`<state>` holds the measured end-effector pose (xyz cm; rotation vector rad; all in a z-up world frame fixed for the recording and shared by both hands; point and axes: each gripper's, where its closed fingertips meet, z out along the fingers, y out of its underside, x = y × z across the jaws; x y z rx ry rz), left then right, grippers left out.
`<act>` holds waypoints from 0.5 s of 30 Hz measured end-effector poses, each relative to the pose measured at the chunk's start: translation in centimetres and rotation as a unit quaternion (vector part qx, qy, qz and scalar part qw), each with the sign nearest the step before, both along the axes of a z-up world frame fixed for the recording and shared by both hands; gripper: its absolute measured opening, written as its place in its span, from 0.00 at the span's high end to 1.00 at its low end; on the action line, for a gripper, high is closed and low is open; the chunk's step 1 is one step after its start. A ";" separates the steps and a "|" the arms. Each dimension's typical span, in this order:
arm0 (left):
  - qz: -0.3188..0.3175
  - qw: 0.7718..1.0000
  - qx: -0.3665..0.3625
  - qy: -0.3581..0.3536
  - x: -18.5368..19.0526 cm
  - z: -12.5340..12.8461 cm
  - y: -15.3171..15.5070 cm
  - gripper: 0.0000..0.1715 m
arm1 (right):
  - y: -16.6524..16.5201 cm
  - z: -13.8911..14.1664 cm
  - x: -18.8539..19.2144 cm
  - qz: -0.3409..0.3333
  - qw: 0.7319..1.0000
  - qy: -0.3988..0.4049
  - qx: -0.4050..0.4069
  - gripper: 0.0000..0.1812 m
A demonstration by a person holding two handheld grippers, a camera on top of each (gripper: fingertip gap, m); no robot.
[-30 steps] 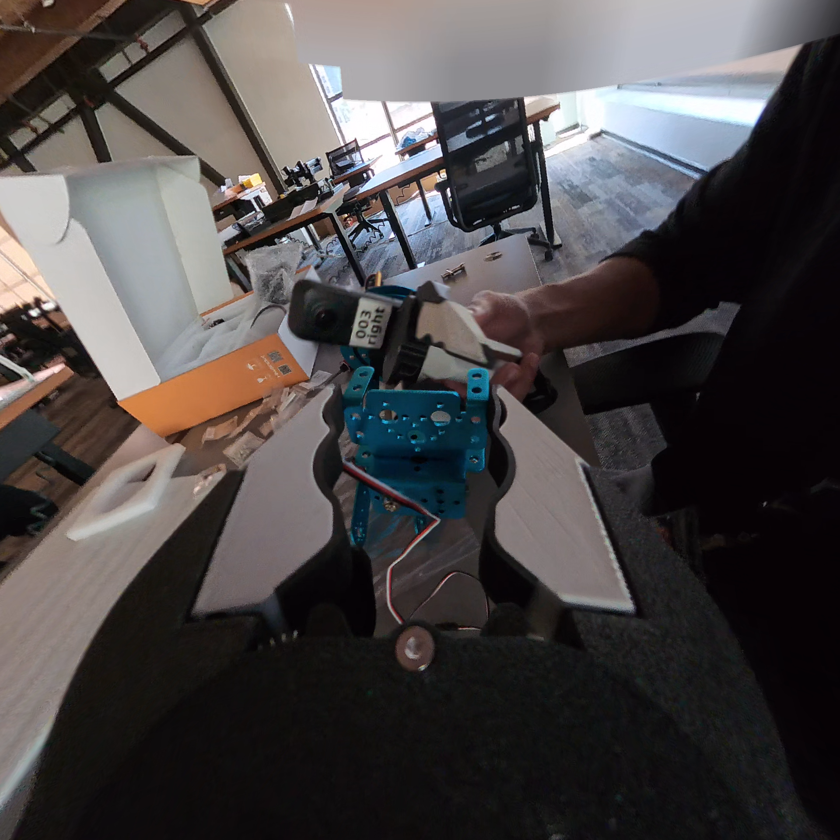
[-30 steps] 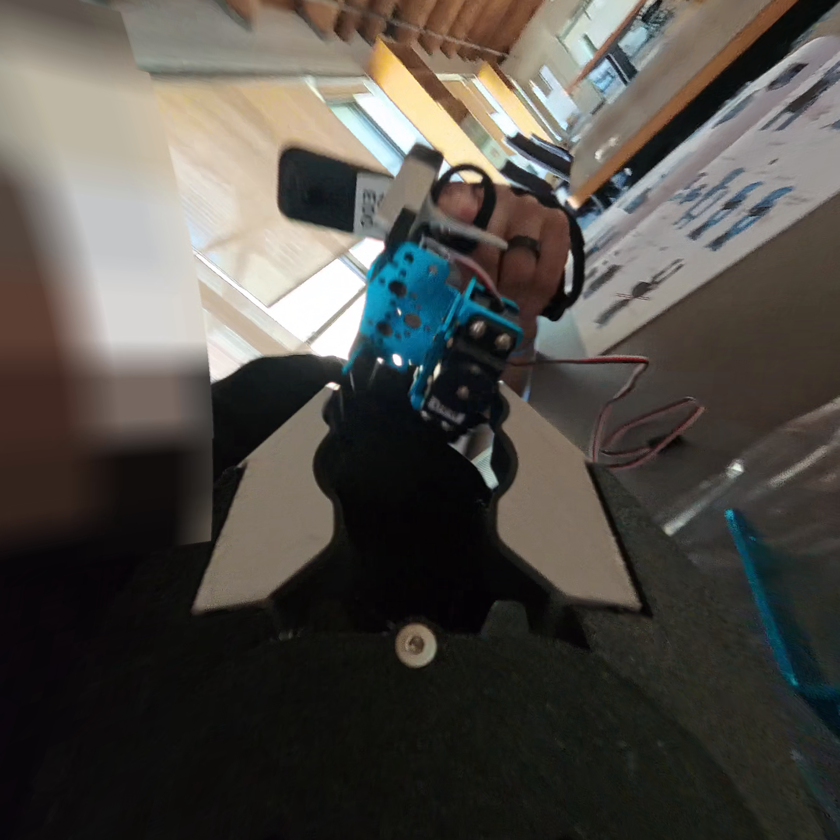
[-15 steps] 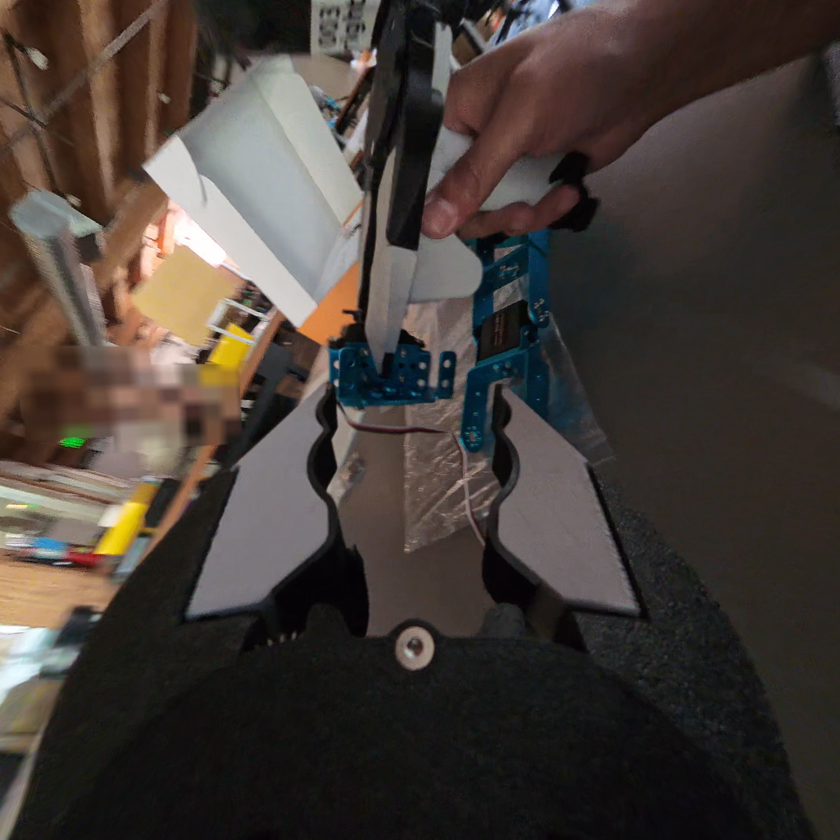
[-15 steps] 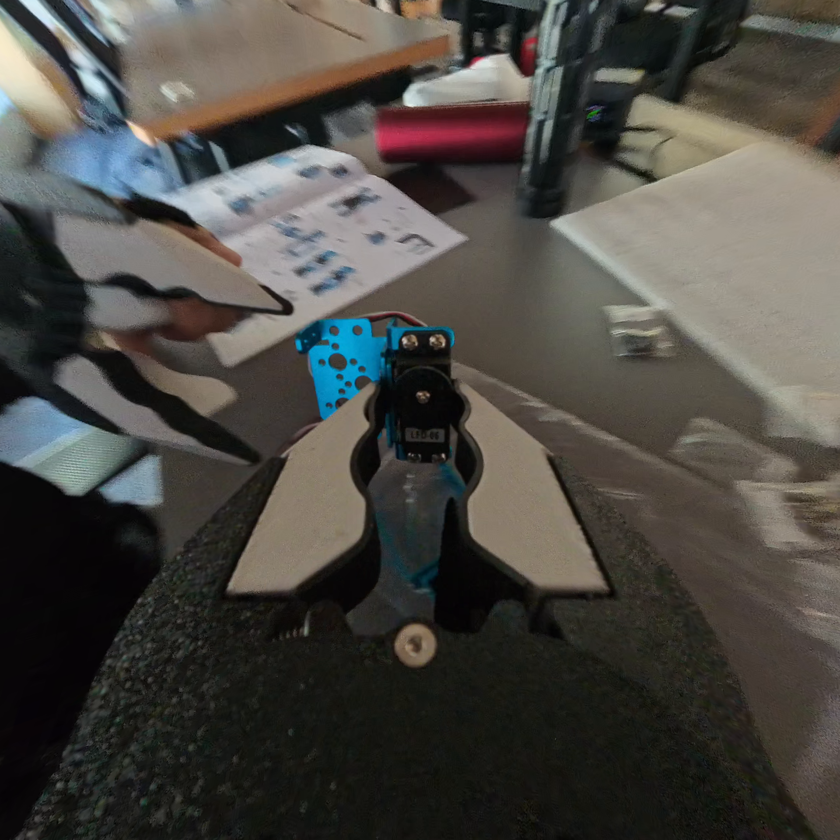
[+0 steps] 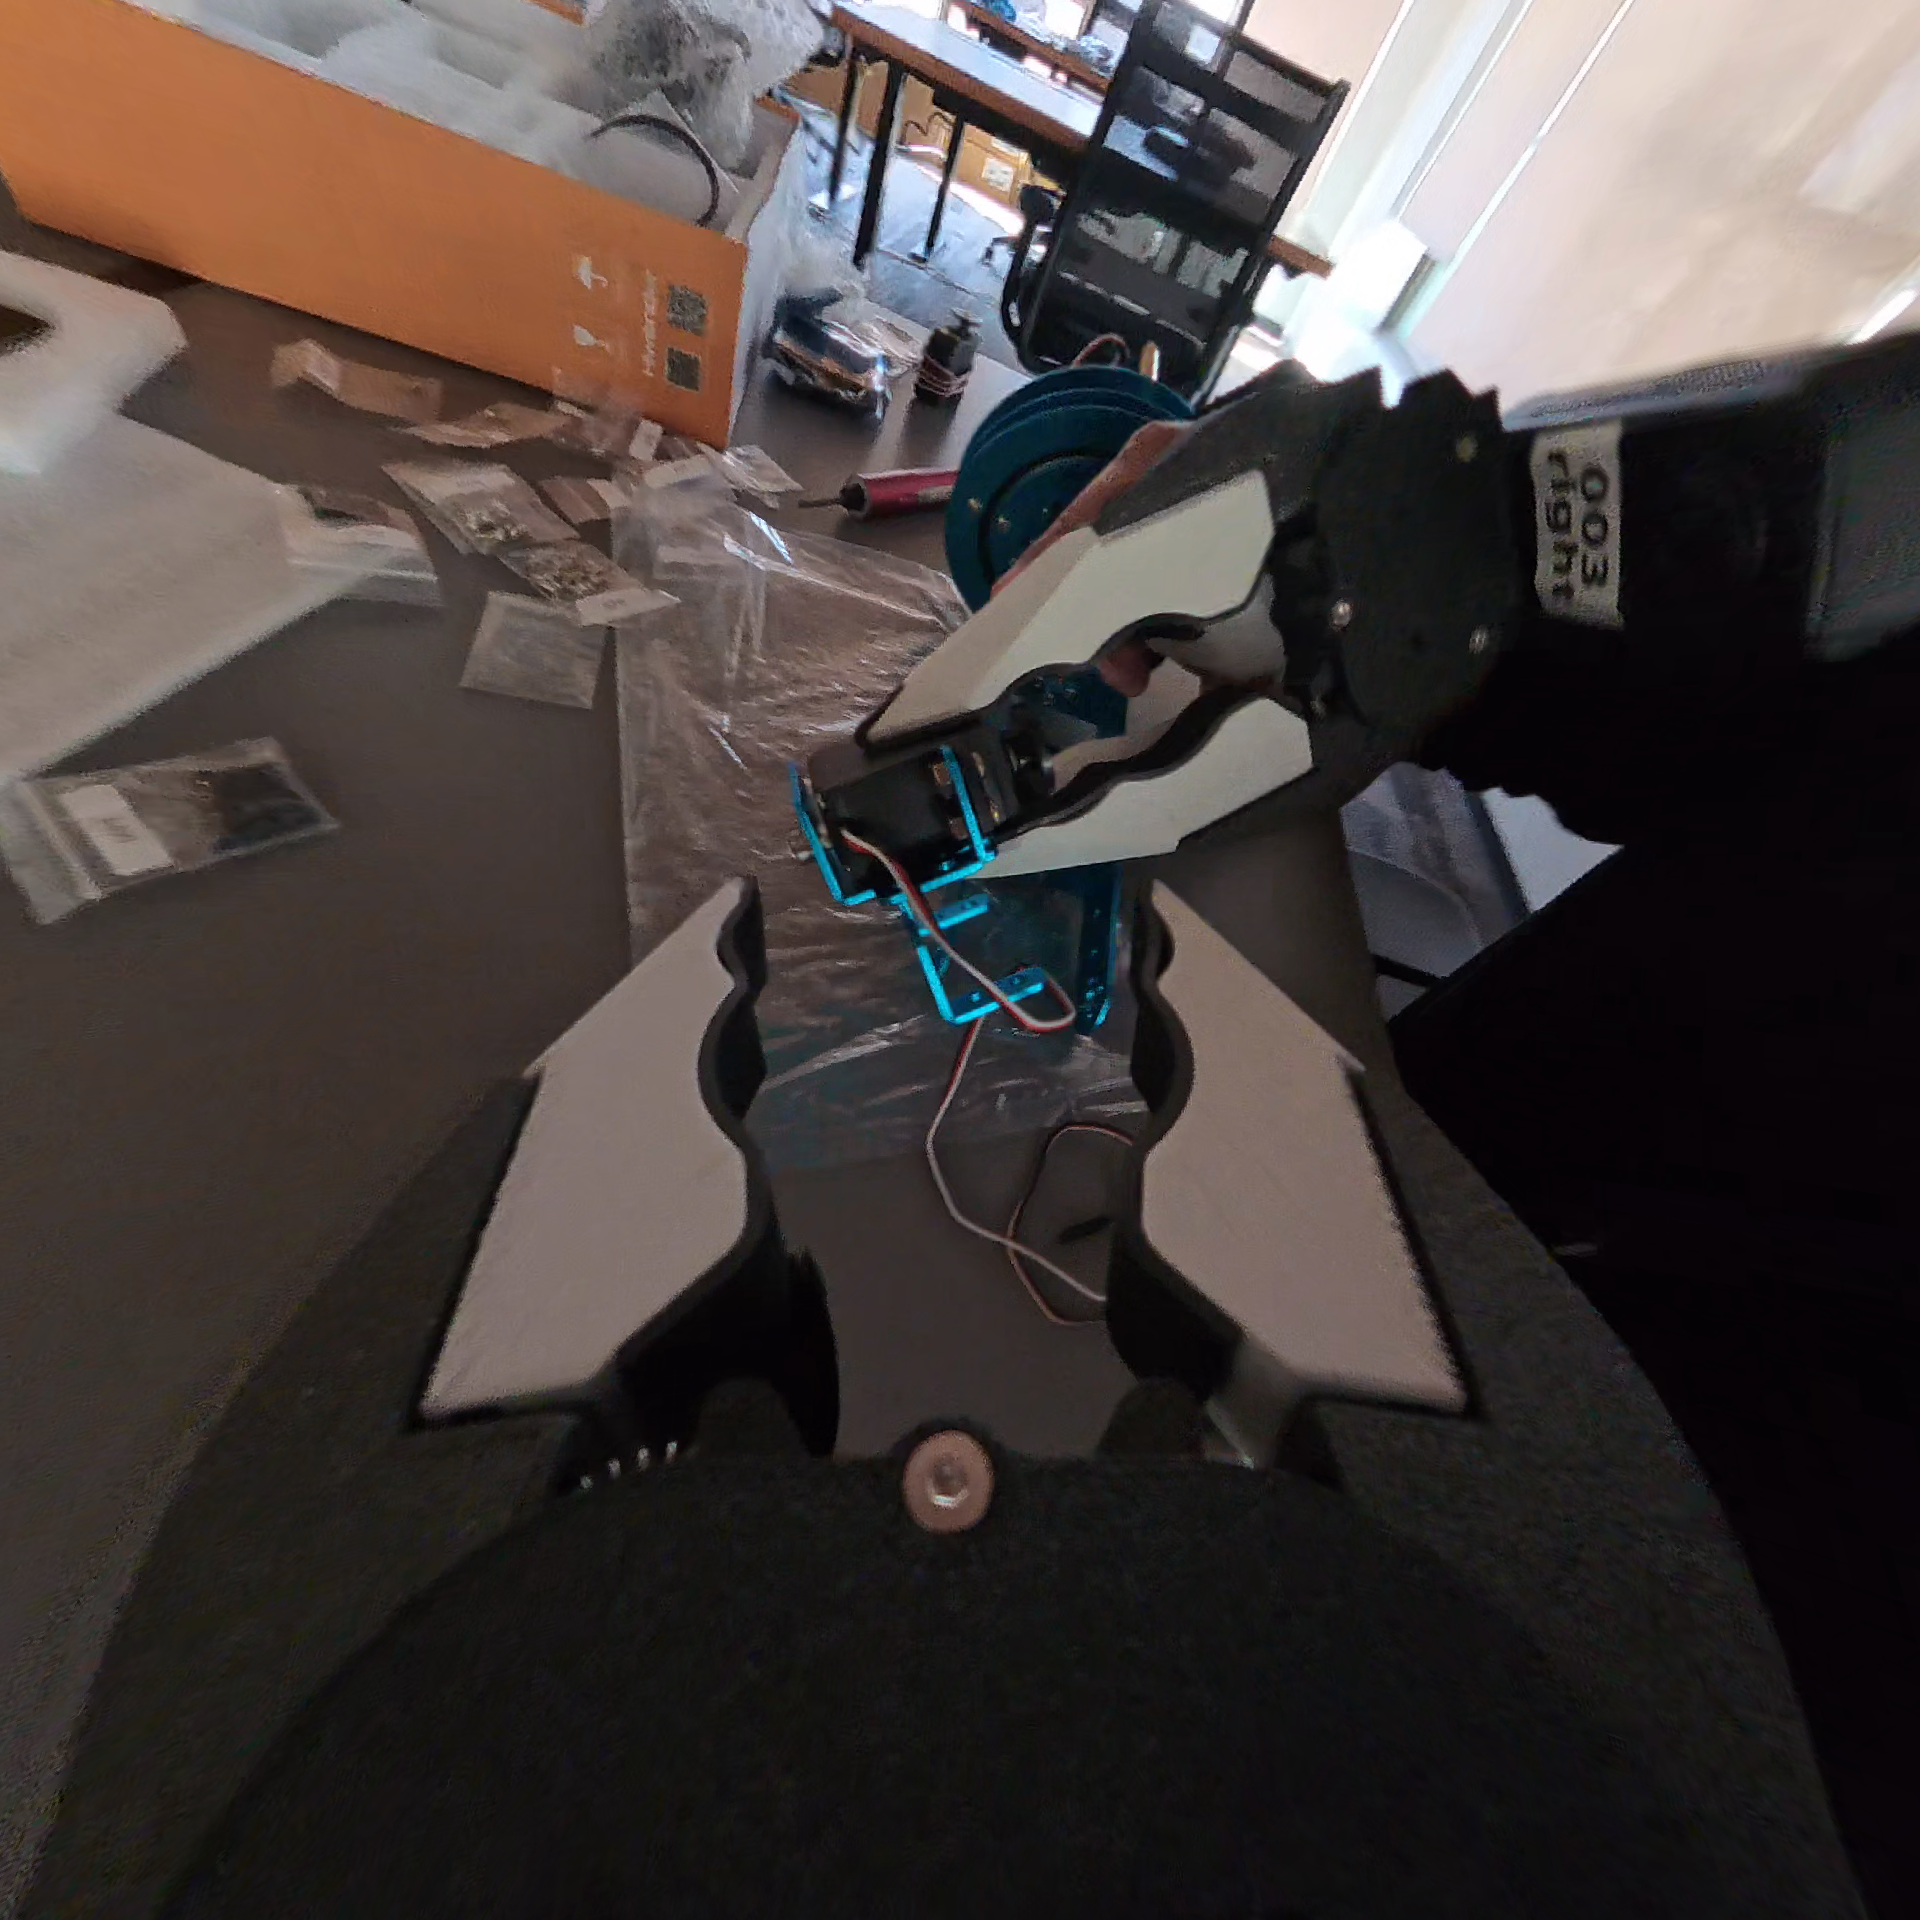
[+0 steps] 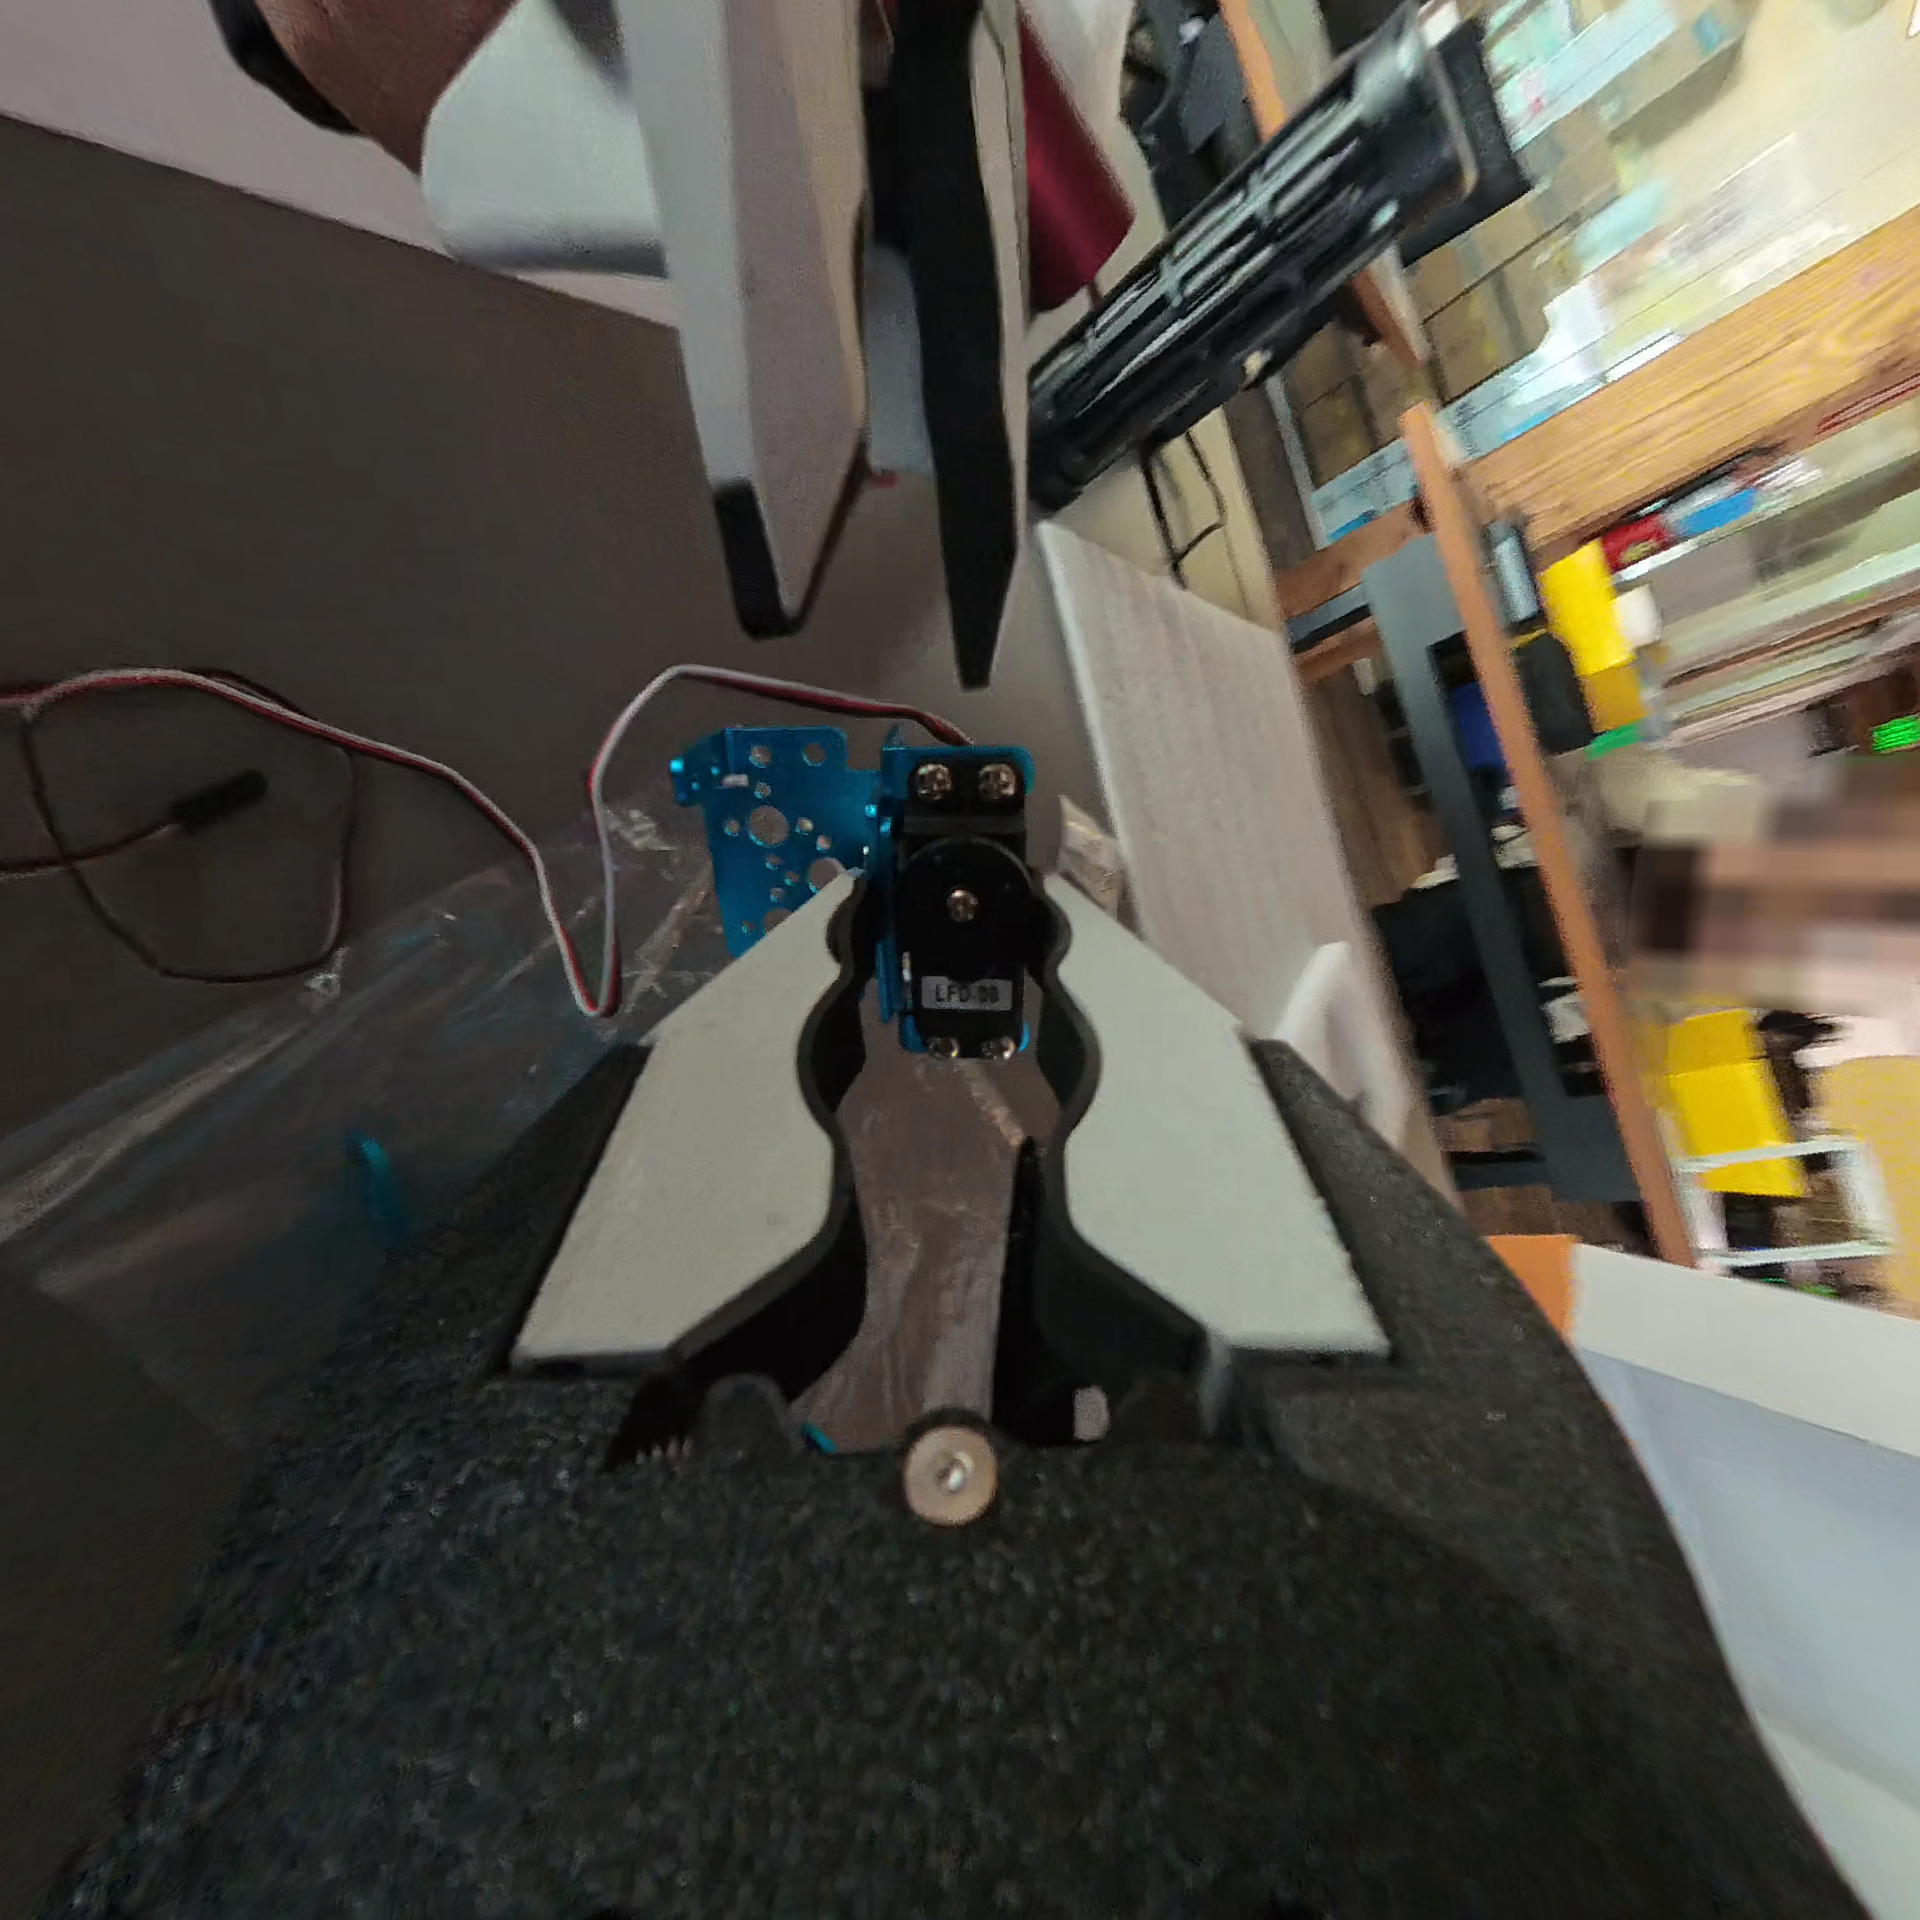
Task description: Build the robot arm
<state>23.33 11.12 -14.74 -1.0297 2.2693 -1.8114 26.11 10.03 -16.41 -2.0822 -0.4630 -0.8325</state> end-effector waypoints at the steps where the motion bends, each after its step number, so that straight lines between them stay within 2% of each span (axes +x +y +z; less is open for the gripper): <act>1: -0.003 1.000 -0.012 0.007 -0.1 -0.1 -0.4 0.59 | 0.1 0.3 -0.2 0.004 1.000 -0.029 0.004 0.85; 6: 0.015 1.000 -0.022 0.012 -0.4 -0.4 -1.3 0.57 | 0.9 0.2 -1.6 0.028 0.989 -0.145 0.002 0.85; 8: 0.023 1.000 -0.017 0.011 -0.3 -0.7 -1.3 0.57 | 1.2 -0.1 -2.1 0.031 0.988 -0.149 -0.006 0.85; 10: 0.033 0.999 -0.010 0.012 -0.2 -1.3 -1.1 0.64 | 1.4 -0.2 -2.4 0.036 0.987 -0.157 -0.006 0.85; 15: 0.022 0.998 -0.040 0.033 -0.7 -1.8 -0.1 0.65 | 1.2 -1.2 -2.4 0.046 0.983 -0.179 -0.018 0.85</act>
